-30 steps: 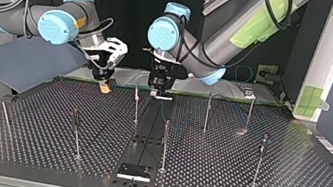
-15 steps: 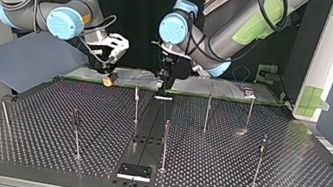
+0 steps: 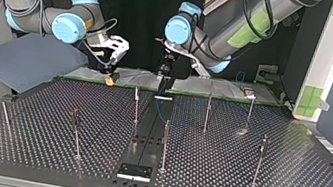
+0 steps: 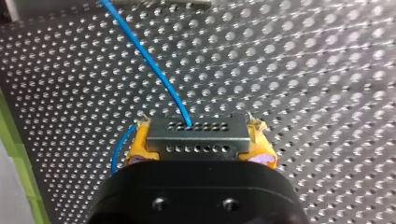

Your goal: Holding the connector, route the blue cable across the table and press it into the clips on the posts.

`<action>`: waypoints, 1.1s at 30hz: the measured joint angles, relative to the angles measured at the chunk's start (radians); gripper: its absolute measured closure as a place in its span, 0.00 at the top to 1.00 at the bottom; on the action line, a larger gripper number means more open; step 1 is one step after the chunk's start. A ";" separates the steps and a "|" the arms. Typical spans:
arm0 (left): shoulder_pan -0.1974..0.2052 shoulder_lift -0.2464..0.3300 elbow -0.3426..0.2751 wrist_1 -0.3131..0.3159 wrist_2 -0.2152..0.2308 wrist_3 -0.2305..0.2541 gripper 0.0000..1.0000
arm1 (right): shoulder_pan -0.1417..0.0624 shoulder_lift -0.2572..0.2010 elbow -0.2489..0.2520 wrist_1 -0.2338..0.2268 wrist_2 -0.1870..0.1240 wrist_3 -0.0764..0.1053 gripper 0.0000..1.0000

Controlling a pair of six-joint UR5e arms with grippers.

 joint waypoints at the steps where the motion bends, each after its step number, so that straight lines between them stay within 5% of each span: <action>1: 0.002 0.000 0.008 -0.002 0.003 0.000 0.00 | -0.001 0.004 0.000 -0.002 0.000 0.000 0.00; 18: 0.038 -0.076 0.139 -0.040 0.057 -0.001 0.00 | -0.045 0.042 0.000 -0.061 -0.033 0.015 0.00; 33: 0.077 -0.084 0.189 -0.043 0.101 -0.004 0.00 | -0.080 0.084 -0.027 -0.082 -0.053 0.019 0.00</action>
